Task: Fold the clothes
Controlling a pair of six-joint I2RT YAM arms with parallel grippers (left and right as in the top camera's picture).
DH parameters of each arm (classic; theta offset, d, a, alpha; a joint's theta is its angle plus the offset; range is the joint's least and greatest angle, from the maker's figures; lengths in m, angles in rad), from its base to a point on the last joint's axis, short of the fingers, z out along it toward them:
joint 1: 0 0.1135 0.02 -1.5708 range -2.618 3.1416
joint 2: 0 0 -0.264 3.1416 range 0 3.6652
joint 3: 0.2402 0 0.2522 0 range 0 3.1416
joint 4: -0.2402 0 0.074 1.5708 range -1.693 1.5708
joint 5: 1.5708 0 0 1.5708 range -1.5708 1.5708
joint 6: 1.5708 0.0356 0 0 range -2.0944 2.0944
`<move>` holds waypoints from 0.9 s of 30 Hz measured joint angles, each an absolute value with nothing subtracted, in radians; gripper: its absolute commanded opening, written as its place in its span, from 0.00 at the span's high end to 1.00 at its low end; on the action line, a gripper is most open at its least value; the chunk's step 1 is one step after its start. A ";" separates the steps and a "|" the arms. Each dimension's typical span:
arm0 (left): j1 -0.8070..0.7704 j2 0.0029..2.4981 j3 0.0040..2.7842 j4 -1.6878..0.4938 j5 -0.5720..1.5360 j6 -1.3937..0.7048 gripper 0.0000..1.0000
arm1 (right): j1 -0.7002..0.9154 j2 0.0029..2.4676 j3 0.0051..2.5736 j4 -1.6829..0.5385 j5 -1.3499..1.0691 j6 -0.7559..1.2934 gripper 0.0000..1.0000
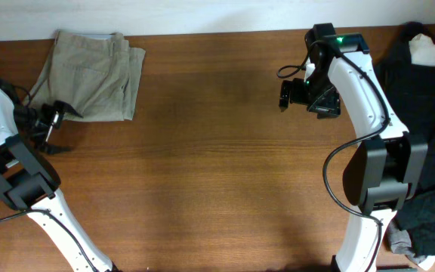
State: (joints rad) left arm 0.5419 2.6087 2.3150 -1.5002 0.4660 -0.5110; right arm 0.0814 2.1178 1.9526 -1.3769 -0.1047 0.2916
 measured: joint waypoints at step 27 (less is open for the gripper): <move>0.311 2.474 2.299 -0.668 0.075 -0.174 0.99 | 0.082 2.118 1.953 -1.427 -0.105 0.275 0.01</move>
State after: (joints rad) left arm 0.3115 2.4744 2.2993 -0.6678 0.0746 -0.1741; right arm 0.0818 2.1178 1.9526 -1.4273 -0.1051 0.2752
